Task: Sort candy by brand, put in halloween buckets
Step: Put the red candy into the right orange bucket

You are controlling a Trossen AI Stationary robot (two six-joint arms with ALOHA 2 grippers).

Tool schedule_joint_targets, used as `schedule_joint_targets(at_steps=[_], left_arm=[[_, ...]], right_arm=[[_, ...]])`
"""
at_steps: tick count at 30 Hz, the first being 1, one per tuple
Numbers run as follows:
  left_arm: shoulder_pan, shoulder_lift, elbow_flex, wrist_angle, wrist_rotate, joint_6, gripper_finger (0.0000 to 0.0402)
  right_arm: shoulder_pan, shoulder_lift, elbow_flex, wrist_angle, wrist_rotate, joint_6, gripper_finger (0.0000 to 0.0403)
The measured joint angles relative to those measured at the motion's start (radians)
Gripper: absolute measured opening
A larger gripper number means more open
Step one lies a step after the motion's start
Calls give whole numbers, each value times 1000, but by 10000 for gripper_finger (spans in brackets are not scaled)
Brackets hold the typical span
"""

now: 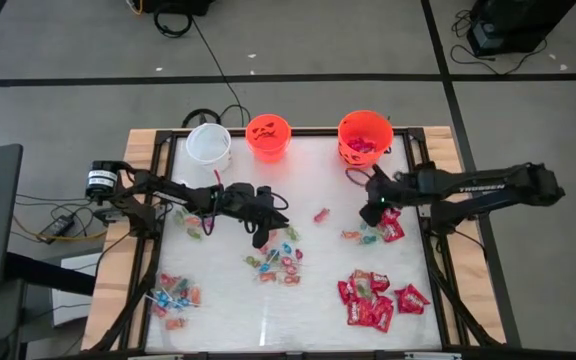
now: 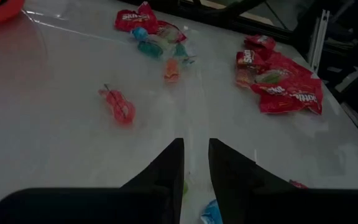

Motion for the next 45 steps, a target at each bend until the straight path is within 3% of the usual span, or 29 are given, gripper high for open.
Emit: schedule_joint_targets(at_steps=[4, 9, 16, 26, 30, 34, 40, 45], left_arm=[[0, 0, 0, -1, -8, -1, 80], [0, 0, 0, -7, -8, -2, 80], [0, 0, 0, -11, -11, 19, 80], [0, 0, 0, -36, -24, 24, 80], [0, 0, 0, -33, -25, 24, 80], [0, 0, 0, -21, -26, 27, 80], [1, 0, 0, -22, -41, 43, 80], [1, 0, 0, -21, -42, 49, 80]], right_arm=[[21, 35, 0, -172, -42, 179, 119], [-15, 84, -1, -256, -15, 206, 119], [-84, 161, -60, -235, -30, 184, 119], [-203, 200, -140, -42, -108, 43, 117], [-224, 210, -136, -48, -127, 4, 81], [-196, 210, -79, -46, -174, -66, 12], [-149, 210, 55, -47, -177, -92, 6], [-117, 210, 246, -87, -178, -155, 5]])
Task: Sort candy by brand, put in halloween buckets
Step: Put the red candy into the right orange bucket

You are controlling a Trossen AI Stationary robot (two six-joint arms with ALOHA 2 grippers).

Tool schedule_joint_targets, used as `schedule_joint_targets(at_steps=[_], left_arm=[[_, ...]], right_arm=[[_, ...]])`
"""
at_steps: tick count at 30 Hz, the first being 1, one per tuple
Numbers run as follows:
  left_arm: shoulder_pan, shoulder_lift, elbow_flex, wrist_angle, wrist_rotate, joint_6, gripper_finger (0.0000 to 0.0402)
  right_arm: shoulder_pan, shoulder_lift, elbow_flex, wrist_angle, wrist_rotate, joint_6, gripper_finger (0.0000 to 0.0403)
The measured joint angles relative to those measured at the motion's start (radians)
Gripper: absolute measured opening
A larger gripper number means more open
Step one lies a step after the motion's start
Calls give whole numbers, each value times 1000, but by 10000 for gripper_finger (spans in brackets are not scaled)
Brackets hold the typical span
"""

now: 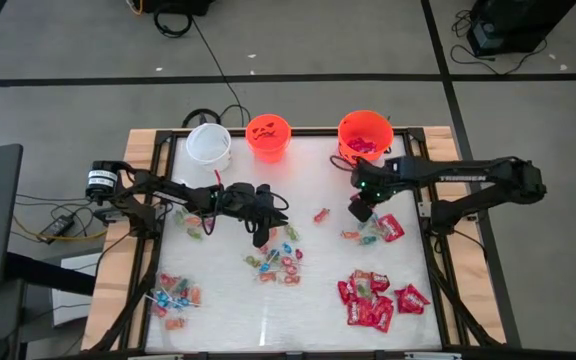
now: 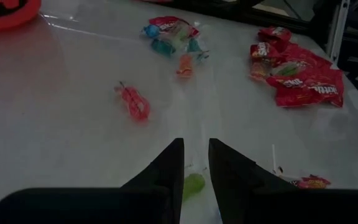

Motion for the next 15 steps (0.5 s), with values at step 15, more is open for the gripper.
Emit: schedule_joint_targets(at_steps=[15], left_arm=[[-7, 0, 0, 42, -19, 0, 80]], right_arm=[[-200, 43, 221, 49, 161, -187, 18]])
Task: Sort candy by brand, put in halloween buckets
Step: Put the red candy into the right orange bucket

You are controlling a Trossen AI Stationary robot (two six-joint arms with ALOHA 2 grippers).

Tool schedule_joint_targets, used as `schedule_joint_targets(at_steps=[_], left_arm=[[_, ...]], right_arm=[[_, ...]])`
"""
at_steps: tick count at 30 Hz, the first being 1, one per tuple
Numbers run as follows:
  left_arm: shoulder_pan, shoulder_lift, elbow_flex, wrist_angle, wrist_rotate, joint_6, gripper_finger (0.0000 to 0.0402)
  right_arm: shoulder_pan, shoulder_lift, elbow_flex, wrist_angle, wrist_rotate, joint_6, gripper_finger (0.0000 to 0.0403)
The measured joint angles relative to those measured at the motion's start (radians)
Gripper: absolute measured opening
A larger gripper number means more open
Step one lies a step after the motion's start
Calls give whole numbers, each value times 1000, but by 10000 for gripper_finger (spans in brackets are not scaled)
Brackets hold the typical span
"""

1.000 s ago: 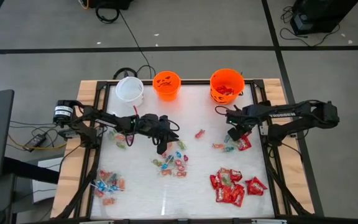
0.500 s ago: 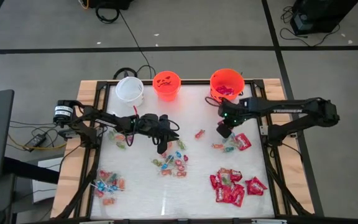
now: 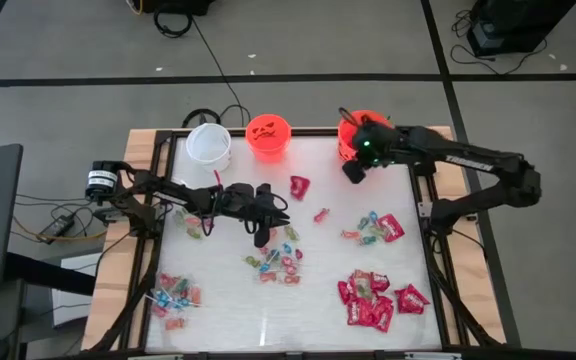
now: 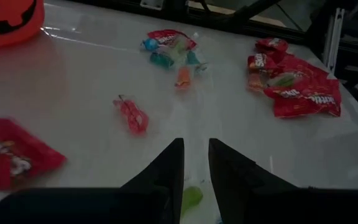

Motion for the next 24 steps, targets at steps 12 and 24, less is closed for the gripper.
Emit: schedule_joint_targets(at_steps=[12, 24], left_arm=[[47, -16, 0, -142, -71, -25, 80], [75, -80, -1, -316, -186, 31, 80]], right_arm=[[97, 463, -19, 552, -121, -204, 120], [84, 677, -3, 744, -131, -263, 178]])
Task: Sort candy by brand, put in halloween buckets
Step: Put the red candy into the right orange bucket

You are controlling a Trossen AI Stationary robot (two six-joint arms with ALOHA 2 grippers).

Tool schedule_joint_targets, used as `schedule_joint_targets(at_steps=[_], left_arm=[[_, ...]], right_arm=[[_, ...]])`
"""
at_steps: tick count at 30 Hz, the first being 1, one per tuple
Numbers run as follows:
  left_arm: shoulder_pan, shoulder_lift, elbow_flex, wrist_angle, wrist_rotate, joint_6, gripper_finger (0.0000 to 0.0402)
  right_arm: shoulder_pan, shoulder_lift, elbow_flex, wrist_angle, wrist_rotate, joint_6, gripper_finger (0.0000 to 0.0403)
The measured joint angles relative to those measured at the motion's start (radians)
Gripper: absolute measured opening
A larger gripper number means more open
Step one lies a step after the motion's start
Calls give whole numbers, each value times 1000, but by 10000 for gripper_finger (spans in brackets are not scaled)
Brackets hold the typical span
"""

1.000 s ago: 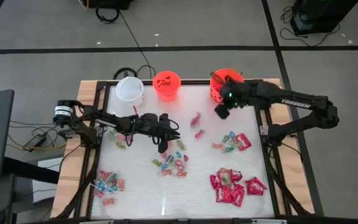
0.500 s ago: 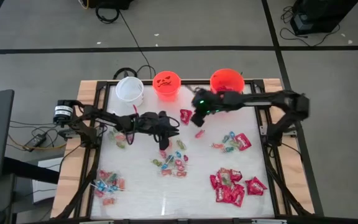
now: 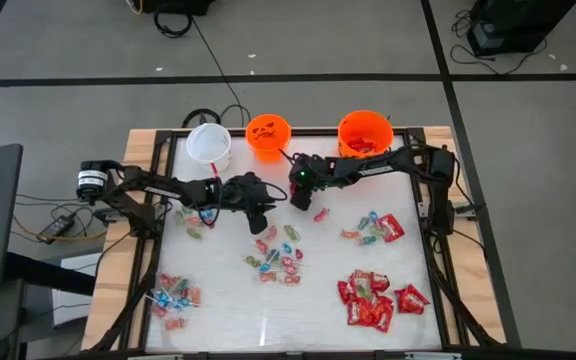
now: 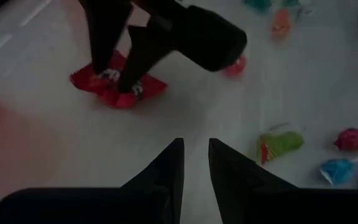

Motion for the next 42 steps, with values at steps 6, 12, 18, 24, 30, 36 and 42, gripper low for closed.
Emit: schedule_joint_targets(at_steps=[6, 12, 18, 24, 30, 36, 42], left_arm=[[0, 1, 0, -25, -12, 11, 80], [0, 1, 0, -36, -18, 22, 80], [0, 1, 1, -90, -18, 45, 80], [-3, 1, 1, -98, -18, 49, 80], [-8, 1, -13, -117, -51, 50, 80], [-7, 1, -14, -196, -147, 46, 80], [-10, 1, -14, -187, -148, 46, 80]], right_arm=[[-3, 41, 4, 42, -55, 34, 148], [-3, 37, 2, 55, -53, 29, 63], [-2, 36, 1, 56, -53, 12, 32], [20, 0, -4, 16, -31, -2, 27], [45, -113, -6, -67, 59, -2, 23], [69, -244, -28, -72, 208, 11, 25], [71, -387, -37, -125, 358, 19, 25]])
